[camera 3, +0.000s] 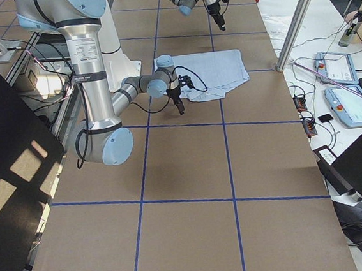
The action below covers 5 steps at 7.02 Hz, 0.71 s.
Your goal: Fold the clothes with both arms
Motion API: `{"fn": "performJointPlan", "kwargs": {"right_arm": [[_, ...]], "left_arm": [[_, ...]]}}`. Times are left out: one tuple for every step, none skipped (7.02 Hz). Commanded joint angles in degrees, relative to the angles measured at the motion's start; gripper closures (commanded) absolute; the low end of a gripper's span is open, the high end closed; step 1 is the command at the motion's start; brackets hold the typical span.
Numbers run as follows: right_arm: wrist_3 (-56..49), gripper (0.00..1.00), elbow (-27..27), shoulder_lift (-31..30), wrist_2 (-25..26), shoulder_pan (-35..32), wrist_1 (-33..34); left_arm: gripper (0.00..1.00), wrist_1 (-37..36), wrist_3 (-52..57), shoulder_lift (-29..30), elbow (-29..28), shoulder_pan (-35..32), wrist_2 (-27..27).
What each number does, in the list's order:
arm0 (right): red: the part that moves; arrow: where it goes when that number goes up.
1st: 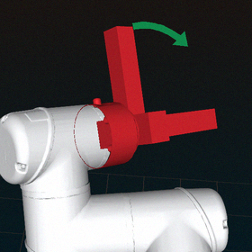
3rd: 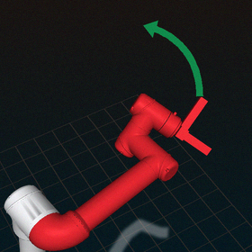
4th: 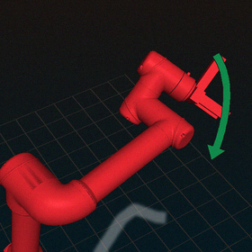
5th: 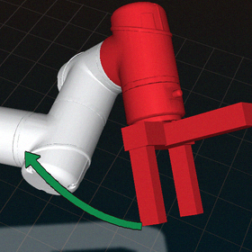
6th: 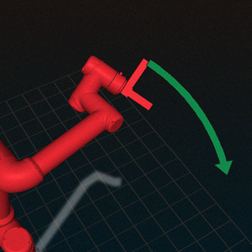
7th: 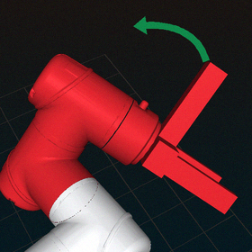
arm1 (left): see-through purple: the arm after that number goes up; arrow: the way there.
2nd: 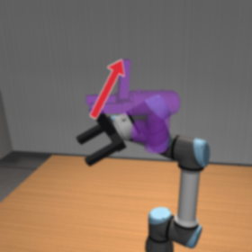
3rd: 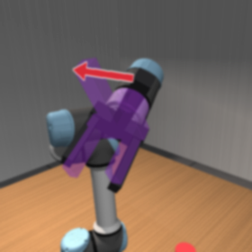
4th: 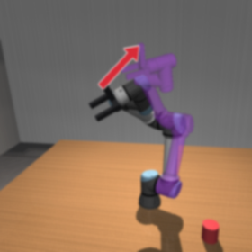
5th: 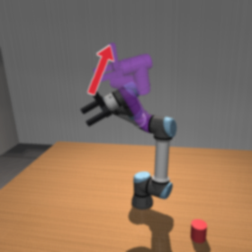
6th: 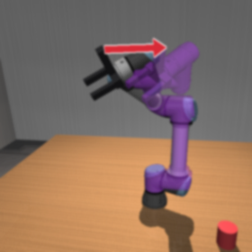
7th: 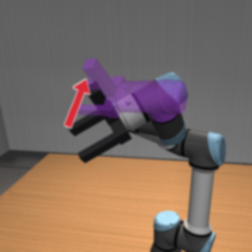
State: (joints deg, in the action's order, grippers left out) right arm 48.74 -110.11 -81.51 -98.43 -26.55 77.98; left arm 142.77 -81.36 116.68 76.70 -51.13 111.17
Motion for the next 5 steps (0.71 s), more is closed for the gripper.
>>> {"fn": "performJointPlan", "kwargs": {"right_arm": [[4.74,0.0,-0.36,1.6,-0.62,-0.6,-0.46],[16.44,0.0,-0.63,3.19,-0.62,-0.43,-0.46],[29.0,0.0,-0.89,5.12,-0.45,0.35,-0.55],[42.79,0.0,-1.15,7.23,-0.1,2.36,-0.55],[57.29,0.0,-1.24,8.99,2.78,5.78,-0.46]], "left_arm": [[0.42,-0.29,-0.12,-0.05,0.9,-0.11,0.62],[0.42,-0.73,-0.29,-0.14,1.95,-0.11,0.71],[0.42,-0.74,-0.38,-0.23,2.31,-0.11,0.71],[0.42,-0.74,-0.38,-0.31,2.31,-0.11,0.63],[0.42,-0.74,-0.38,-0.31,2.4,-0.2,0.71]]}}
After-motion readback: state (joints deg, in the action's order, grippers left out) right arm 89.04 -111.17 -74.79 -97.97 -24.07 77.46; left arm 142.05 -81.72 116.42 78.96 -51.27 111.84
